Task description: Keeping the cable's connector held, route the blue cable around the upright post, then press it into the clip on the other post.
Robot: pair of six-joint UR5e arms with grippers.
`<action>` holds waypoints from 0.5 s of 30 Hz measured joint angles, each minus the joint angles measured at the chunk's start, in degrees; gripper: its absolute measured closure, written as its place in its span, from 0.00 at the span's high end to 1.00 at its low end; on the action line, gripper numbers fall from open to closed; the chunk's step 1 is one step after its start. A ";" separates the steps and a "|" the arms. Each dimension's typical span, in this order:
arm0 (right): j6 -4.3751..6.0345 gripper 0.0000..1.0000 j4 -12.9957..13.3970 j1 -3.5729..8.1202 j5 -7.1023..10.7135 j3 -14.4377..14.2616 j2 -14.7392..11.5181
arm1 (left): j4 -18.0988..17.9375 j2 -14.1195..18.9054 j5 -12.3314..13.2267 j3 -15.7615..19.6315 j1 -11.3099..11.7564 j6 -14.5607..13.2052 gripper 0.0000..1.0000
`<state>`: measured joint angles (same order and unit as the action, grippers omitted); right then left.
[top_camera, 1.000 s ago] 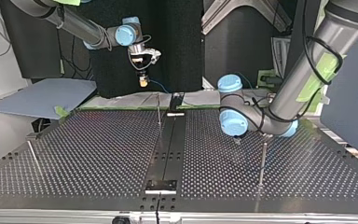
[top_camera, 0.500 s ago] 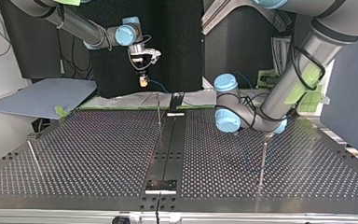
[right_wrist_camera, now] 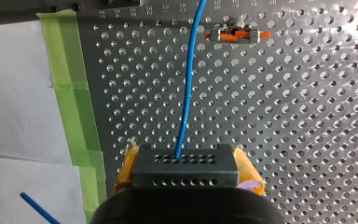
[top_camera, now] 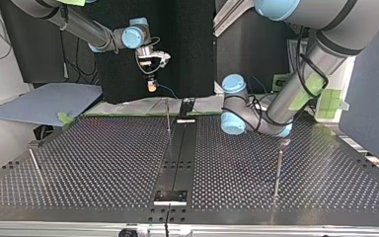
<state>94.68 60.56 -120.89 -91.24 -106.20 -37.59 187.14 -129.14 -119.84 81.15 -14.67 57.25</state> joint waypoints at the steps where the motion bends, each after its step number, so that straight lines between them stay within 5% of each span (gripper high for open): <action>1: 0.00 0.00 0.00 0.00 0.00 0.01 0.00 | 0.34 -0.45 0.06 0.00 -0.15 0.00 1.00; 15: 0.00 0.00 0.04 0.00 0.00 0.00 0.00 | 1.26 -2.44 2.82 0.02 -2.32 1.65 1.00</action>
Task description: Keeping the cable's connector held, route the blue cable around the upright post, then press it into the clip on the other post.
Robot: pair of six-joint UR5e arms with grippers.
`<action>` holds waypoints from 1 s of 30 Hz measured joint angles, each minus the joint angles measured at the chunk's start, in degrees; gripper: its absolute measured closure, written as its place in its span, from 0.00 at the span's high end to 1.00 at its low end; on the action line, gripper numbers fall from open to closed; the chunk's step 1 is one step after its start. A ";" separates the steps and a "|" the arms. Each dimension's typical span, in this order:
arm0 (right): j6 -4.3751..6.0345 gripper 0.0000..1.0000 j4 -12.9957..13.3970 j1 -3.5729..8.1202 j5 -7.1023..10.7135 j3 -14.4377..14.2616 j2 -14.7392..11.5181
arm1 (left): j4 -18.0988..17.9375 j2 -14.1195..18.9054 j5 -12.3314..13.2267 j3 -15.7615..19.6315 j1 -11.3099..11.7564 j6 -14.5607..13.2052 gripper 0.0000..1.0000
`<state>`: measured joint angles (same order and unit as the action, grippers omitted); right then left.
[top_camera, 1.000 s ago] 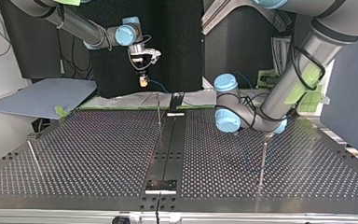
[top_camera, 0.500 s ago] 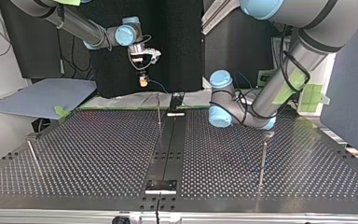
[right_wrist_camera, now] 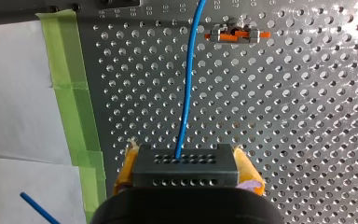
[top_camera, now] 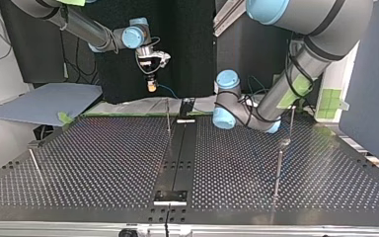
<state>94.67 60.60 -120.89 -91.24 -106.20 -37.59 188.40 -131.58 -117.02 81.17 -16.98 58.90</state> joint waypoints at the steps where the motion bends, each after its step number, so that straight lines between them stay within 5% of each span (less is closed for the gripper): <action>1: -0.01 0.00 0.00 0.00 0.00 -0.01 0.00 | -0.01 0.00 0.11 0.00 -0.07 0.21 1.00; 11: -0.03 0.00 -0.06 0.00 0.00 -0.02 -0.03 | 0.56 -2.20 0.44 -0.02 -1.01 2.42 1.00; 19: -0.04 0.00 -0.02 0.00 -0.01 -0.01 -0.03 | -2.33 -5.44 0.38 -0.02 -1.93 5.65 1.00; 30: 0.13 0.00 0.05 0.03 0.02 0.00 -0.04 | -4.94 -6.45 4.33 0.00 -3.85 10.79 1.00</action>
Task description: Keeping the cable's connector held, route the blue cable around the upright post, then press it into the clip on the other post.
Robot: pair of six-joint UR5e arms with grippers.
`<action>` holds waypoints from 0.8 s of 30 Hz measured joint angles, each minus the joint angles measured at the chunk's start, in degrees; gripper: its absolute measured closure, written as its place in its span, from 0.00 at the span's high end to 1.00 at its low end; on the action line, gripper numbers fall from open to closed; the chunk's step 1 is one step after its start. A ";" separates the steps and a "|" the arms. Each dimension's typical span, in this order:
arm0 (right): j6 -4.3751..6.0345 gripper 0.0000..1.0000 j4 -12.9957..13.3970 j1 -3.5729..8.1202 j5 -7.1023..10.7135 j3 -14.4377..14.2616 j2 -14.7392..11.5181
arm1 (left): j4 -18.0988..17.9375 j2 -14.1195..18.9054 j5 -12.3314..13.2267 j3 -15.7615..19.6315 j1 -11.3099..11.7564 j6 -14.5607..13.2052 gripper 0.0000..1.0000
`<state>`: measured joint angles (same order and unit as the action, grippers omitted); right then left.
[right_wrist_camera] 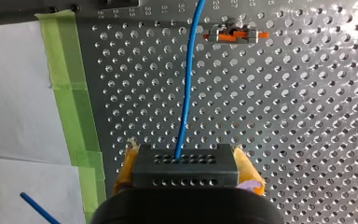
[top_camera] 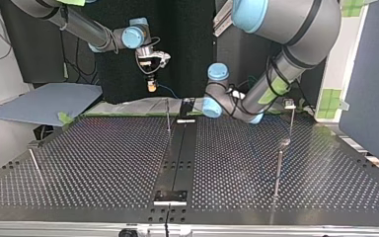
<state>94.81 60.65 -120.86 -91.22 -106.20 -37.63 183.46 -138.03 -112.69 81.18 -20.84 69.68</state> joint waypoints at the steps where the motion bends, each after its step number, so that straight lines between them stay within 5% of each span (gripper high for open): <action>1: 0.01 0.00 0.00 0.05 0.03 0.01 -0.01 | 0.05 -0.16 0.41 0.00 -0.19 0.42 1.00; 24: -0.04 0.00 -0.19 -0.03 1.67 0.03 -0.04 | -1.46 -1.48 11.59 -0.01 -4.43 11.62 1.00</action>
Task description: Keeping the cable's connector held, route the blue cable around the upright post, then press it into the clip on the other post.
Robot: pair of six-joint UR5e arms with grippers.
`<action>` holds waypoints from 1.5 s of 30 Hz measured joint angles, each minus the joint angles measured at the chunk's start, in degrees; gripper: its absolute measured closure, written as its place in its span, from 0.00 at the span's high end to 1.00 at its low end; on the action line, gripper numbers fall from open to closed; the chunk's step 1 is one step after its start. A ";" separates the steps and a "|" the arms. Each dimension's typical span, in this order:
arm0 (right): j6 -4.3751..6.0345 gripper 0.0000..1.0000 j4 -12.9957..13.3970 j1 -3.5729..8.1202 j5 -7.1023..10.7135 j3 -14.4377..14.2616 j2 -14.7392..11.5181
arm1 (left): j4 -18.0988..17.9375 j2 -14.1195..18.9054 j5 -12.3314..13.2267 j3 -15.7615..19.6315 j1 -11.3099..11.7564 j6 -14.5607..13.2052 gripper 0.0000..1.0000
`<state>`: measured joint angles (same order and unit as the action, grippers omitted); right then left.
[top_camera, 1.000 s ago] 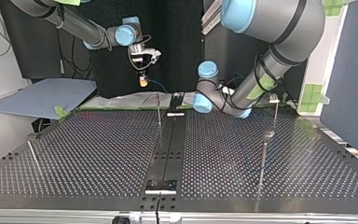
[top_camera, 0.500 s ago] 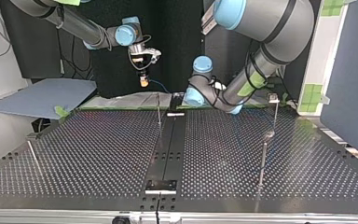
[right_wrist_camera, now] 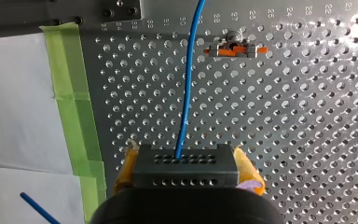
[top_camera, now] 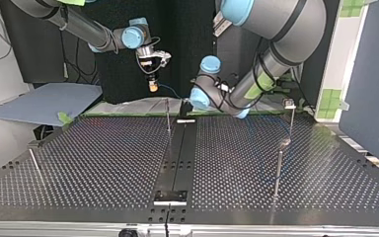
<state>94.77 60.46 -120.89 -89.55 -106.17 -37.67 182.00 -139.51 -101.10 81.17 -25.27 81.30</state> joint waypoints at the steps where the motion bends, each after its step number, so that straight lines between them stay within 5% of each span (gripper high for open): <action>1: -0.01 0.00 -0.04 0.00 0.01 0.00 0.00 | -0.07 0.00 0.42 0.00 -0.17 0.42 1.00; 24: 0.04 0.00 0.14 -0.24 1.77 0.02 0.00 | -1.55 -0.01 12.10 -0.01 -4.85 12.34 1.00; 36: 0.64 0.00 0.44 -0.43 2.34 0.06 0.02 | -6.84 -0.01 11.99 0.00 -6.49 18.47 1.00; 45: 1.53 0.00 0.54 -0.34 2.11 0.06 0.01 | -4.54 0.00 10.08 0.02 -6.50 22.99 1.00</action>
<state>96.30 61.00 -121.23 -87.44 -106.11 -37.66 177.46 -139.51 -91.01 81.19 -31.77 104.29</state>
